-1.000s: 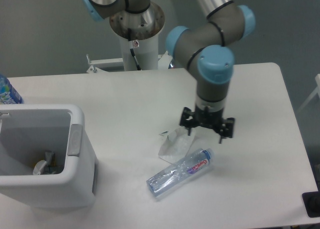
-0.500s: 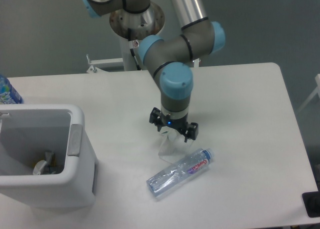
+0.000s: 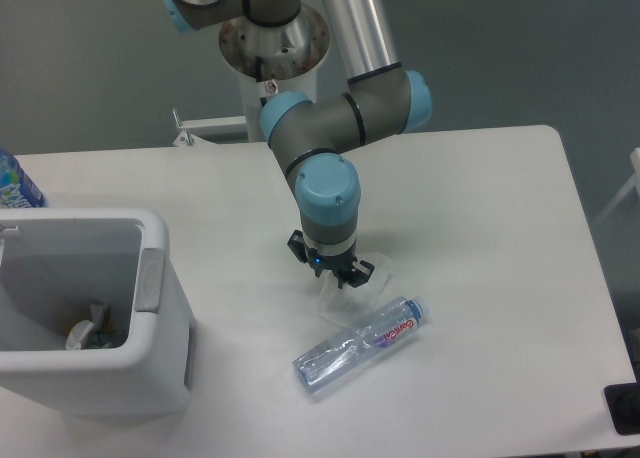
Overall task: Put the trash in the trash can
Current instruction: 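Close the gripper on the crumpled white tissue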
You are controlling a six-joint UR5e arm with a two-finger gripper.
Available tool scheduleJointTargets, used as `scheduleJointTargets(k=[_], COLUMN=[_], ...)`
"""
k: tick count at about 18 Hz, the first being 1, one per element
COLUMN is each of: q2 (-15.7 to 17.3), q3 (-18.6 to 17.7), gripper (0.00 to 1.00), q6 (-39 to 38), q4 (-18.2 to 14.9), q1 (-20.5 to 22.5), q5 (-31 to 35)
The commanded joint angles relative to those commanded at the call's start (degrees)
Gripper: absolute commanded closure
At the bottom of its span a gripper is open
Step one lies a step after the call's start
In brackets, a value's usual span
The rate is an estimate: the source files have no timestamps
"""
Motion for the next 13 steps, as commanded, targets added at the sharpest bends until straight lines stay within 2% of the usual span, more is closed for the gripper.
scheduleJointTargets(k=[6, 13], q2=[0.8, 6.1], q3=[0.9, 3.2], gripper=[1.00, 1.00], q6=[0.0, 0.0], q4=[-0.3, -7.7], q1=[0.4, 0.6], q5=[-1.7, -8.1])
